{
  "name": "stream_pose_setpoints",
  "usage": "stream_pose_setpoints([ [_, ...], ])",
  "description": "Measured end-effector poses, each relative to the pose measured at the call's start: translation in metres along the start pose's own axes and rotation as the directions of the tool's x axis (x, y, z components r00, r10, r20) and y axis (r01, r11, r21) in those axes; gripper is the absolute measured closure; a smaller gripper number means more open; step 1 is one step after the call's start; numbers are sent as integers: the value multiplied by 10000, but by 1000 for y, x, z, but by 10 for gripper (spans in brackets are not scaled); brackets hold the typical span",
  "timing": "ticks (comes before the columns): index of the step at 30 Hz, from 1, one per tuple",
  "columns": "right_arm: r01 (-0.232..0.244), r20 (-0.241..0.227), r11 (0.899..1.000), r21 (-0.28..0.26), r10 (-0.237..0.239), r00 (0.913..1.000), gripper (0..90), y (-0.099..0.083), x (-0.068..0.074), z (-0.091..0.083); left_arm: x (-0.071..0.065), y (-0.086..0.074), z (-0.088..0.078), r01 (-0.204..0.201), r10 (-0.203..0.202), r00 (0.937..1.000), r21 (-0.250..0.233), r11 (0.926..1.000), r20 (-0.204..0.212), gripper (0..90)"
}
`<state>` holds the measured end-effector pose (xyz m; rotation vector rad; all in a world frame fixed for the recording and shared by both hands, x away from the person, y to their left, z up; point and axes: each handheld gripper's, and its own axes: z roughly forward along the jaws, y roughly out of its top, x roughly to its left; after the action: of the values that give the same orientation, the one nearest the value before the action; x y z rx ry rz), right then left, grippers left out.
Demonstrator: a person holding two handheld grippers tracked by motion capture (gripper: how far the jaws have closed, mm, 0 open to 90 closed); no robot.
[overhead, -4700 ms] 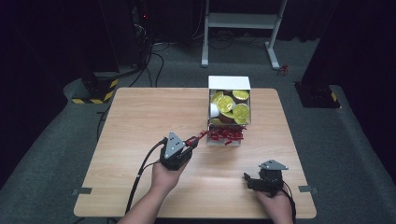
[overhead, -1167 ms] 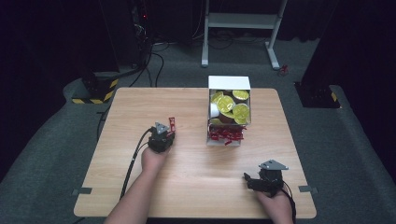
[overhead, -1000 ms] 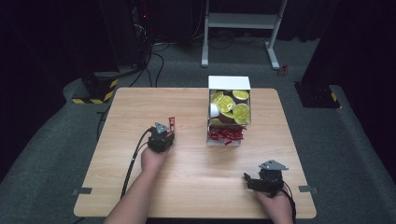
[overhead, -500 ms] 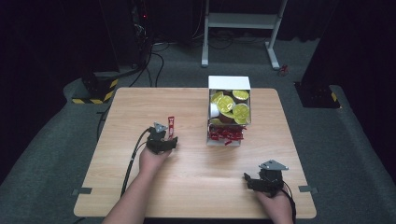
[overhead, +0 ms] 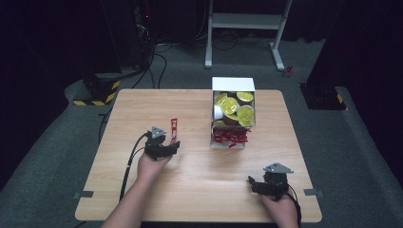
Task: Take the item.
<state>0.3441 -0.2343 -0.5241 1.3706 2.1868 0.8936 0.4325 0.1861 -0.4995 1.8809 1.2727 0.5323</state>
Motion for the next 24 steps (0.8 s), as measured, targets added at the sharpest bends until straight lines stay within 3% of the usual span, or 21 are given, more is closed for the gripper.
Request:
stream_pose_setpoints([
  [10, -3, 0, 10000, -2, 3, 10000, 142, 0, 0, 0, 10, -12, -22, -79, 79, 10000, 160, 9998, 13, 279],
  [16, 1, 3, 10000, -2, -1, 10000, 142, 0, 0, 0, 15, -20, -36, 37, -40, 9992, 62, 10000, 386, 287],
  [24, -2, 1, 10000, -1, 2, 10000, 142, 0, 0, 0, 22, -29, -59, -246, 245, 9989, 31, 9997, 388, 291],
])
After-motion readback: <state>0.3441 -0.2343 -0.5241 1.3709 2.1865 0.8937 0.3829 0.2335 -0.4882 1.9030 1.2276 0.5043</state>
